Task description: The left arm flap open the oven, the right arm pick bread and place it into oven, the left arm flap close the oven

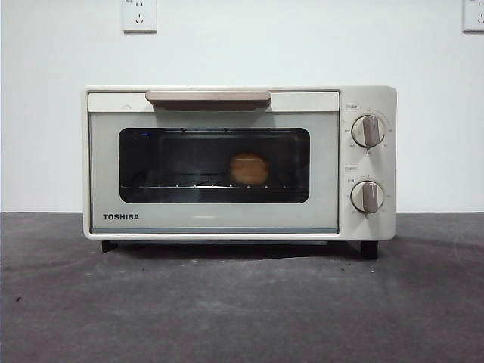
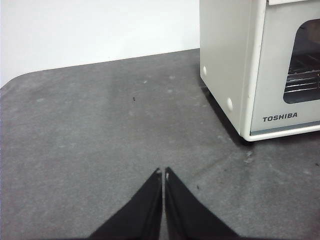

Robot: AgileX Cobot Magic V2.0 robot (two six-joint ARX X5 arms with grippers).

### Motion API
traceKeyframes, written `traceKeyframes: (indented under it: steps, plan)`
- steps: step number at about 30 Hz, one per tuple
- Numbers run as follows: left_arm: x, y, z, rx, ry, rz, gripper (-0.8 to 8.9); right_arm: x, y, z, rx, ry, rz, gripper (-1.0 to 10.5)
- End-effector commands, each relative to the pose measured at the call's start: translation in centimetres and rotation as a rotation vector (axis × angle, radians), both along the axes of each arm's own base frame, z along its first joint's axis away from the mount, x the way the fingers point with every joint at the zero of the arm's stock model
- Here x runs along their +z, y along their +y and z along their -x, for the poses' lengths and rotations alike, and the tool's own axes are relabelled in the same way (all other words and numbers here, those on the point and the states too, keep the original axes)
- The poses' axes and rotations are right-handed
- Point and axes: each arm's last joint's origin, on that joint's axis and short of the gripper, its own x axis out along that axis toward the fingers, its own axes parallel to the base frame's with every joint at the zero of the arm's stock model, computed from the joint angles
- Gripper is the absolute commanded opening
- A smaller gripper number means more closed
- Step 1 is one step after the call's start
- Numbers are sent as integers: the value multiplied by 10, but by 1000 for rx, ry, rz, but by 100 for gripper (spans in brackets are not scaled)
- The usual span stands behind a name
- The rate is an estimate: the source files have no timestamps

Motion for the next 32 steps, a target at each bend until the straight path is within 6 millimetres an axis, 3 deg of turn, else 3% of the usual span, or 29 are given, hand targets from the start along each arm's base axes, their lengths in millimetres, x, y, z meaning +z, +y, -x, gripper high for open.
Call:
traceKeyframes:
  steps: [1, 21, 28, 32]
  plan:
    - [-7, 0, -1, 4, 25, 2, 19, 5, 3, 0, 1, -8, -17, 8]
    - [-7, 0, -1, 4, 25, 2, 19, 6, 1, 1, 0, -18, -18, 8]
    - [-7, 0, -1, 4, 25, 2, 19, 21, -34, 1, -115, -170, -95, 8]
    - [-7, 0, -1, 4, 25, 2, 19, 16, -64, 4, -191, -270, -205, 8]
